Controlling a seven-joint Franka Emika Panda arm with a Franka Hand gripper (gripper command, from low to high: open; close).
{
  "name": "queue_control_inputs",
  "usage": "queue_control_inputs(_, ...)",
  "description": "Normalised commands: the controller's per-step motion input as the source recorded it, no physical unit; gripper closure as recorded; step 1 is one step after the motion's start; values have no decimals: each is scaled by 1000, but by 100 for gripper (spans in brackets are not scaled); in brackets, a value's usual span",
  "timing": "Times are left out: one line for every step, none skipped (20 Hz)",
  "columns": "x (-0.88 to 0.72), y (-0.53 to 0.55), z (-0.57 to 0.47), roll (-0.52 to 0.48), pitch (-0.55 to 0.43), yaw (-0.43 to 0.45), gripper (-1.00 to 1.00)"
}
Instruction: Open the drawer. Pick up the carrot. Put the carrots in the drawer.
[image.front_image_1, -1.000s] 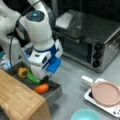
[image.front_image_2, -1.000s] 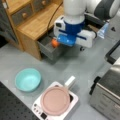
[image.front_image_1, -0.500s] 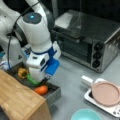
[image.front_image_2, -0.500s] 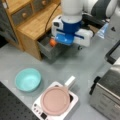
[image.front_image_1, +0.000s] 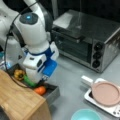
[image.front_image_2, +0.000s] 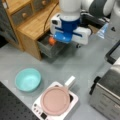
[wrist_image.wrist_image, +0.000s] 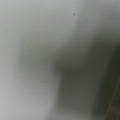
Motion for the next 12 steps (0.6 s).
queue_control_inputs(-159,-324,7,-69,-12,169,-100)
queue_control_inputs(-152,-336,14,-74,-13,171,-100)
queue_control_inputs(-145,-339,15,-75,-13,170,-100)
queue_control_inputs(-137,-346,13,-75,-14,174,-100)
queue_control_inputs(-132,-344,8,-74,-14,174,-100)
queue_control_inputs(-127,-338,-3,-68,-12,171,-100)
queue_control_inputs(-119,-327,-9,-64,-11,170,-100)
queue_control_inputs(-111,-318,-8,-64,-9,170,-100)
queue_control_inputs(-105,-315,-3,-64,-5,167,-100)
queue_control_inputs(-98,-299,0,-64,-4,160,-100)
queue_control_inputs(-91,-288,4,-66,-3,157,-100)
queue_control_inputs(-88,-278,3,-68,-2,152,-100)
